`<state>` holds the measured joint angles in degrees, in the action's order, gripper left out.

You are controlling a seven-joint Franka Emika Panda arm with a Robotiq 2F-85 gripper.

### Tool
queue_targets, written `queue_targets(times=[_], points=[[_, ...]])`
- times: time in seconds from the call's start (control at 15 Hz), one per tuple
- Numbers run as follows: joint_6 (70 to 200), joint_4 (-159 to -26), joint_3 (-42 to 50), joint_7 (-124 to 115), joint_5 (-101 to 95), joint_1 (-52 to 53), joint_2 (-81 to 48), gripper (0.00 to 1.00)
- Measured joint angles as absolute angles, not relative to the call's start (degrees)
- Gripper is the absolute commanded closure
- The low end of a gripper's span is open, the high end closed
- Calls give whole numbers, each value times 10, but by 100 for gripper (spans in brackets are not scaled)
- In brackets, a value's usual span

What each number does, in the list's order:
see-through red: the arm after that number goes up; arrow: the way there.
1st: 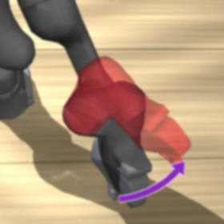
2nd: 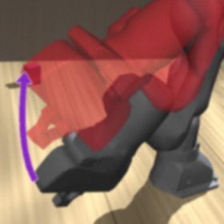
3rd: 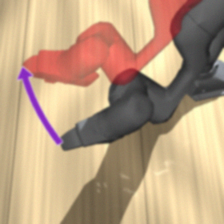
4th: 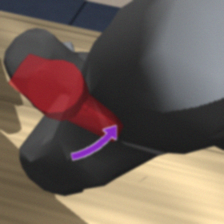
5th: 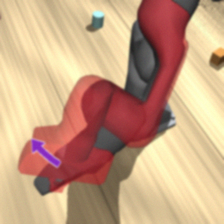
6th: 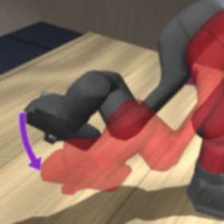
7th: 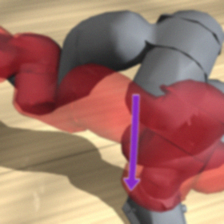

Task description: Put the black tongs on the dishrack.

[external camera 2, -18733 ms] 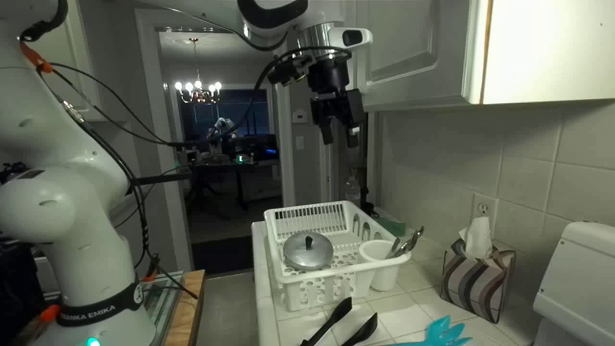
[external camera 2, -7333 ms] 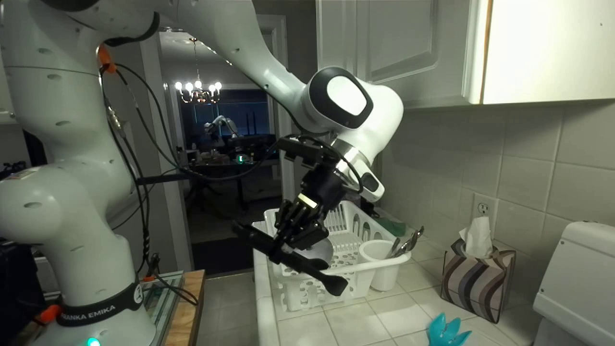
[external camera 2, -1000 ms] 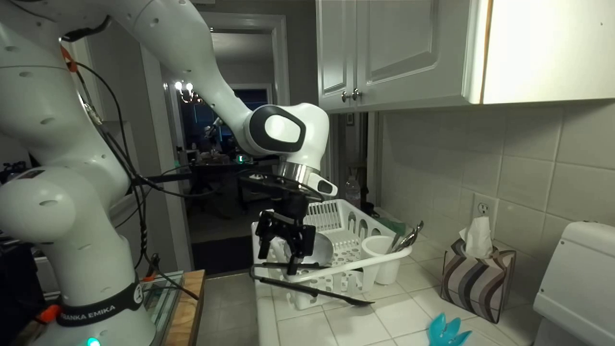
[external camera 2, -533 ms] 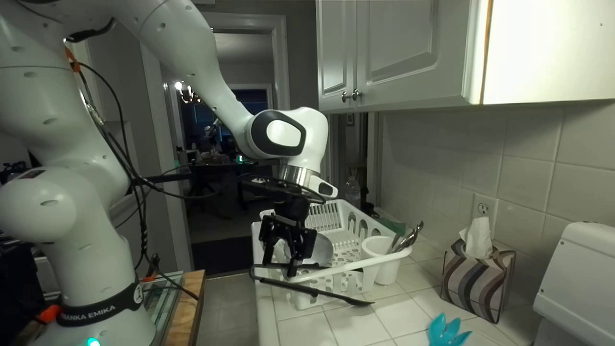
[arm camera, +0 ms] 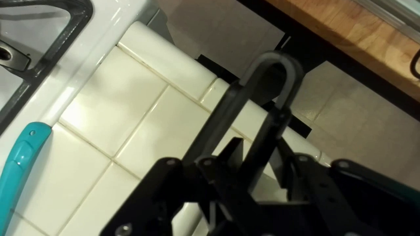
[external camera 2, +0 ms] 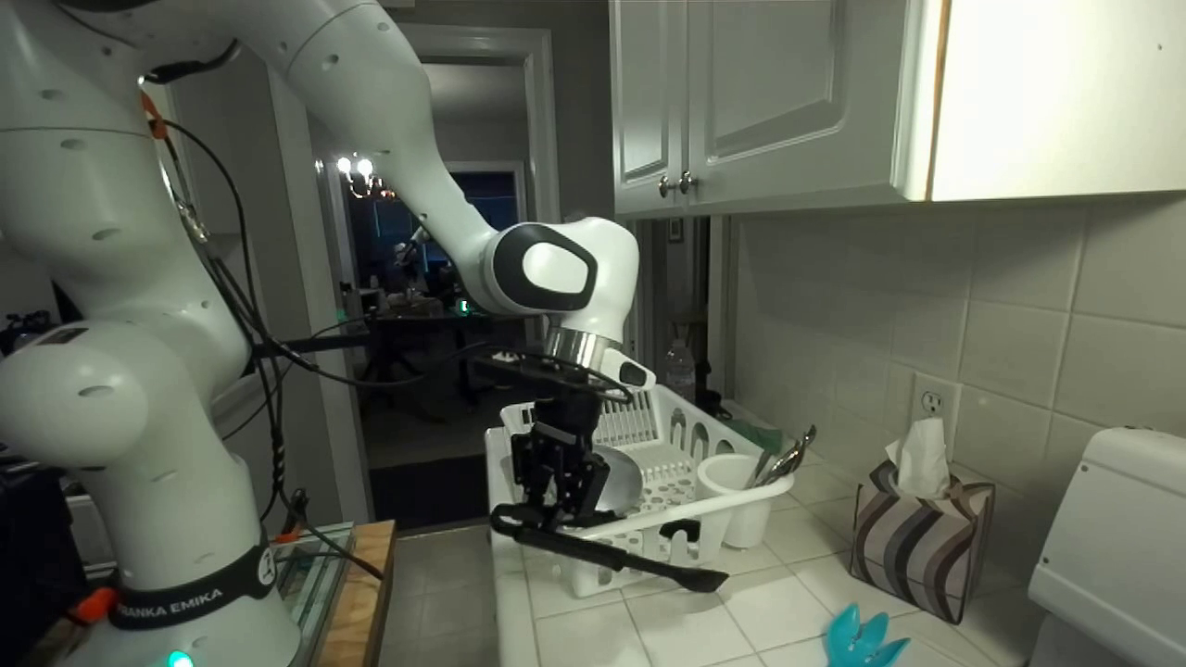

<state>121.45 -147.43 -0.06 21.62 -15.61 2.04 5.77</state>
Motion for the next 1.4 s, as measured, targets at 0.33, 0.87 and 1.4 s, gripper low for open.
queue_targets(times=[0.33, 0.87, 1.4], points=[[1214, -1437, 5, 213, -156, 12, 57, 97], [1214, -1403, 1, 213, -161, 12, 42, 60], [1214, -1370, -4, 213, -174, 14, 10, 4]])
